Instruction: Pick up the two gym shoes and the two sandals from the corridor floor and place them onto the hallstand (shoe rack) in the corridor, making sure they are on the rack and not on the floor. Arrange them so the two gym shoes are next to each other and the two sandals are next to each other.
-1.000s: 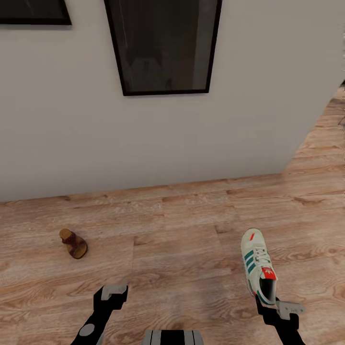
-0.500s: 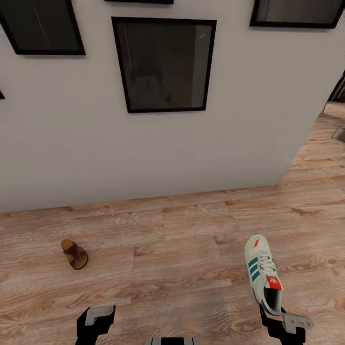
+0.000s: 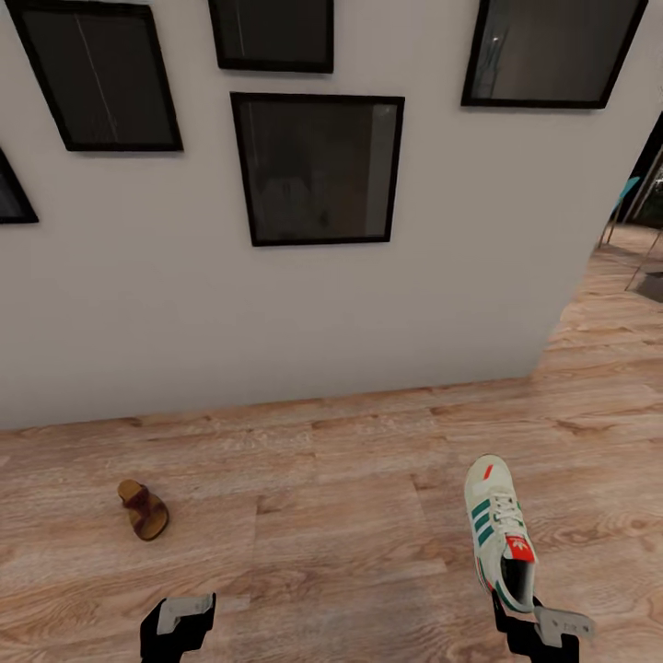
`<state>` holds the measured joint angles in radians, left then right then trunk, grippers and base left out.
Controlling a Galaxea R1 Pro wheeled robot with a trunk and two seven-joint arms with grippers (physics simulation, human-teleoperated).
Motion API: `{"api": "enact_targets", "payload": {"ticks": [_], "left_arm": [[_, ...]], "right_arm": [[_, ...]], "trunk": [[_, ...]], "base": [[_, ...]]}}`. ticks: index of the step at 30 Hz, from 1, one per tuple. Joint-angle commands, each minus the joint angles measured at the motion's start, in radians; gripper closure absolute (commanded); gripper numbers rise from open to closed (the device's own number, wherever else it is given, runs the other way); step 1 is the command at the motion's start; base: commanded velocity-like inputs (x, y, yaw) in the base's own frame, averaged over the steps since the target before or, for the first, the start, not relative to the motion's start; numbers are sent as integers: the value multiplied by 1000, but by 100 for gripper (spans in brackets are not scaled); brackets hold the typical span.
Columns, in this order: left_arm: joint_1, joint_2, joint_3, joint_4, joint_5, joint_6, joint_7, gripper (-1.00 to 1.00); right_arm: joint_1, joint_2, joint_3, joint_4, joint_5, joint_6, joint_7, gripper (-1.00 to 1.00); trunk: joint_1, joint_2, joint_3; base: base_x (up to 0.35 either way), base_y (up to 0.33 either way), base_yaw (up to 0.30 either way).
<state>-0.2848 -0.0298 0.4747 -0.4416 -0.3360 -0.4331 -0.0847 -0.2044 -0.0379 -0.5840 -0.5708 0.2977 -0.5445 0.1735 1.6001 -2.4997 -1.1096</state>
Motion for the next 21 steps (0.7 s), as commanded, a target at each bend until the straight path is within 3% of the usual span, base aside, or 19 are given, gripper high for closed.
{"api": "enact_targets", "payload": {"ticks": [1, 14, 21], "left_arm": [[-1, -1, 8, 0, -3, -2, -9, -100], [-1, -2, 8, 0, -2, -3, -9, -100], [-1, -2, 8, 0, -1, -3, -9, -100]], "right_arm": [[-1, 1, -8, 1, 4, -4, 9, 100], [-1, 2, -9, 2, 3, -3, 9, 100], [-1, 2, -10, 2, 3, -3, 9, 100]], "trunk": [[-4, 7, 4], [-54, 98, 60], [-65, 119, 70]], "base": [[0, 0, 0], [0, 0, 0], [0, 0, 0]]}}
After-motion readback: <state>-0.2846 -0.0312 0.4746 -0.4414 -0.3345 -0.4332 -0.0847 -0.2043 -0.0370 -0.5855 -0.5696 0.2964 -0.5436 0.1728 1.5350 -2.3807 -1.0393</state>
